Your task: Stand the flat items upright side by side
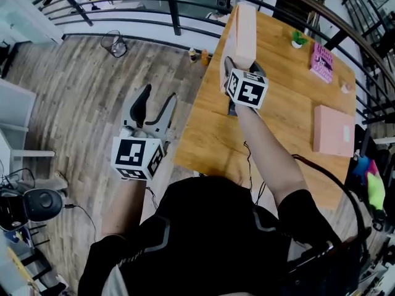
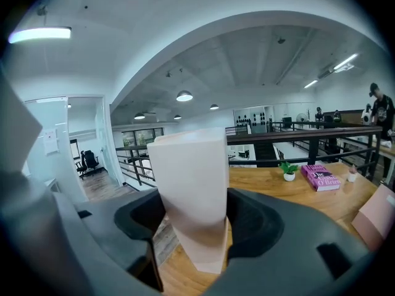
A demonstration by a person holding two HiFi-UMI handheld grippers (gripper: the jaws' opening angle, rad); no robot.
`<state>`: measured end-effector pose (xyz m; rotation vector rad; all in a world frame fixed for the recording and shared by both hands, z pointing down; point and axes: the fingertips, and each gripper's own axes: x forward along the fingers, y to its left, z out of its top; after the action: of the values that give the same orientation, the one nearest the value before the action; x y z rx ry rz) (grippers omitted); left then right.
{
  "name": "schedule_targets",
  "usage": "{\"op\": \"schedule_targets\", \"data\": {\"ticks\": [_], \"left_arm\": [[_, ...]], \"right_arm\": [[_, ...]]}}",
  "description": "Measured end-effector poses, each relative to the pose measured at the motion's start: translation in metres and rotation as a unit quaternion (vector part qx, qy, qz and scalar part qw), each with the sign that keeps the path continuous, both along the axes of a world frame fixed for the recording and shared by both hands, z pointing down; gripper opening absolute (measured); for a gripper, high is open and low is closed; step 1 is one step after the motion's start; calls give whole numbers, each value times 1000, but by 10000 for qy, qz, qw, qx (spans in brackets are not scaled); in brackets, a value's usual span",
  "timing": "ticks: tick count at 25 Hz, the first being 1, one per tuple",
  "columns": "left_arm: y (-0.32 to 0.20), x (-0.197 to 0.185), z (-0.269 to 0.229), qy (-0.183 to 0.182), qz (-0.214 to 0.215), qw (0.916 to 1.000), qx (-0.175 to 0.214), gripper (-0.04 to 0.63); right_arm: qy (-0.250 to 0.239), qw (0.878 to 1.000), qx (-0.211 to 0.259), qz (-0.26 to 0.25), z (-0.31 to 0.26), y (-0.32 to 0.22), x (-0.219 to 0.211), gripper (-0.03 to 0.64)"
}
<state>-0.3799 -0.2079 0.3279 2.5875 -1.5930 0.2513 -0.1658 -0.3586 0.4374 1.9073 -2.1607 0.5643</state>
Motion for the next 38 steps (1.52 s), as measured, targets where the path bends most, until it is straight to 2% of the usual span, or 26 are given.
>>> {"op": "schedule_targets", "data": {"ticks": [7,12,22,25,29,38], "left_arm": [[-1,-7,0,87,-125,9999,-67,273],[0,-3,-3,34,-129,9999,-52,272],[8,-16,-3,-22,-308,9995,-85,272],[7,-18,-4,-17,-289,9995,-99,273],[4,-15,-1,-7,-230,9996,-136,272],[-14,26,-13,75,170,9998,9,273]], "right_arm": [[120,9998,63,115,-2,-34,-2,307],[16,9993,-2,370,0,-56,2,307],[103,9988,49,466,-1,-93,1,311],[102,9995,4,283,-4,-95,-4,330],[-24,9999,52,-136,-7,-85,-11,411],[-464,9953,269,-812,-55,-4,12,423]]}}
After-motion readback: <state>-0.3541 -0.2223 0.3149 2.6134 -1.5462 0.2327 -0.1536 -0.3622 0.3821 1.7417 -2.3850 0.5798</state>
